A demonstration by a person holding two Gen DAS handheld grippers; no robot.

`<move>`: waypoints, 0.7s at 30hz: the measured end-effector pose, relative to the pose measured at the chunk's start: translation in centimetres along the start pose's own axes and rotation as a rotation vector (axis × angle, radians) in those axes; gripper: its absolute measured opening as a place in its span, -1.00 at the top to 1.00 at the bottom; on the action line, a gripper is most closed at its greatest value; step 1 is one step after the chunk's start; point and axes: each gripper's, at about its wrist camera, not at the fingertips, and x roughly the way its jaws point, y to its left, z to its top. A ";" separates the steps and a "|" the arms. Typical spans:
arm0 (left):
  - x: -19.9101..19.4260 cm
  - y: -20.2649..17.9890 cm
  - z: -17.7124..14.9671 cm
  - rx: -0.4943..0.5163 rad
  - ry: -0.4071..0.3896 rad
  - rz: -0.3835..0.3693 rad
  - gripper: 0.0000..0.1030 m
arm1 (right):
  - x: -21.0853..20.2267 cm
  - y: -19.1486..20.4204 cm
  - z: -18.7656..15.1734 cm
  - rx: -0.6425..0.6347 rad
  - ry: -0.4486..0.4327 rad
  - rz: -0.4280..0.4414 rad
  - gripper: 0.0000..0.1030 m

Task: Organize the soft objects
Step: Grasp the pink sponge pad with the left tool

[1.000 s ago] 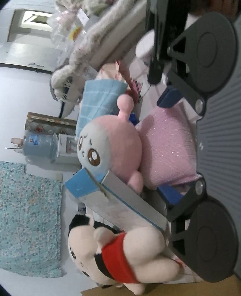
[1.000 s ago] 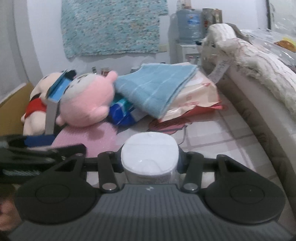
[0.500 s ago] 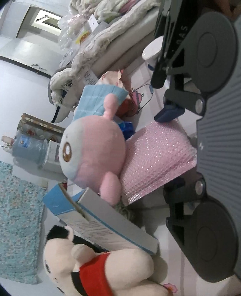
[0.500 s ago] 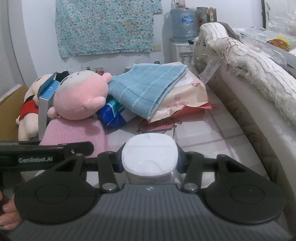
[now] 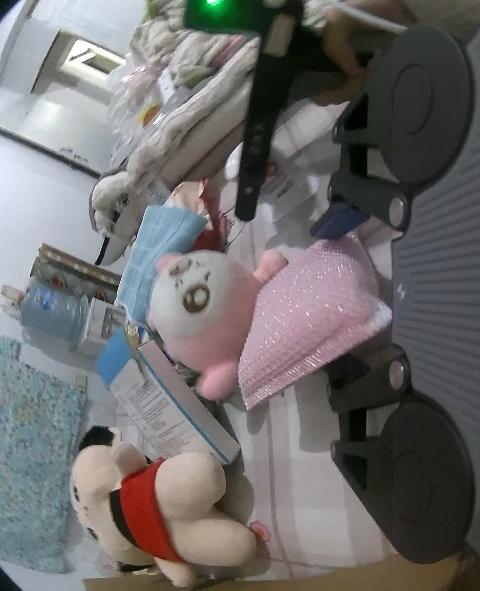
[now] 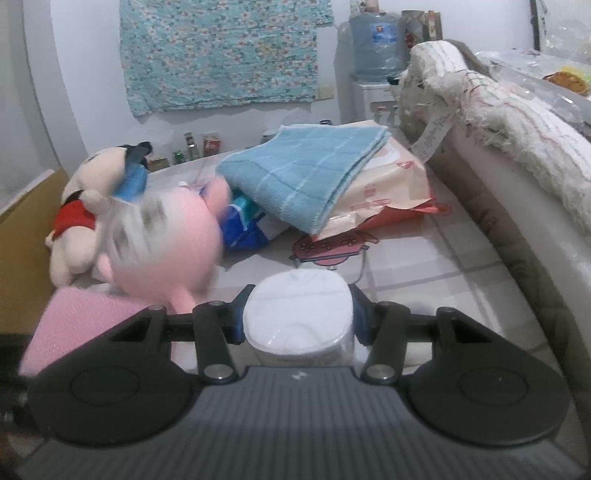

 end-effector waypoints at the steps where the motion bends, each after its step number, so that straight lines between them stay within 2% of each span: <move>1: -0.3 -0.2 -0.2 0.028 -0.001 0.005 -0.70 | 0.0 0.1 0.0 0.002 0.000 0.009 0.00; 2: -0.5 -0.4 -0.4 0.053 -0.002 0.026 -0.81 | 0.0 0.3 -0.1 -0.001 0.004 0.014 0.00; 4: -1.0 -1.2 -0.7 0.113 -0.040 0.096 -0.88 | -0.1 0.5 -0.1 -0.011 0.011 0.031 0.00; 7: -1.4 -2.4 -0.8 0.246 -0.069 0.110 -1.00 | -0.3 1.0 -0.2 -0.030 0.031 0.074 -0.01; 9: -1.5 -2.8 -0.8 0.289 -0.080 0.122 -1.00 | -0.4 1.2 -0.2 -0.043 0.034 0.085 -0.01; 13: -0.2 -2.2 -0.3 0.259 -0.061 0.159 -1.00 | -1.1 1.6 0.1 -0.084 0.031 0.105 -0.12; 17: 1.3 -1.2 -0.2 0.180 -0.029 0.124 -1.00 | -1.5 2.0 0.1 -0.123 0.039 0.119 -0.40; 19: 1.7 -1.3 -0.3 0.165 -0.029 0.114 -1.00 | -1.6 2.3 -0.1 -0.145 0.045 0.115 -0.40; 21: 1.8 -1.4 -0.6 0.151 -0.039 0.115 -1.00 | -1.6 2.4 -0.4 -0.160 0.057 0.096 -0.20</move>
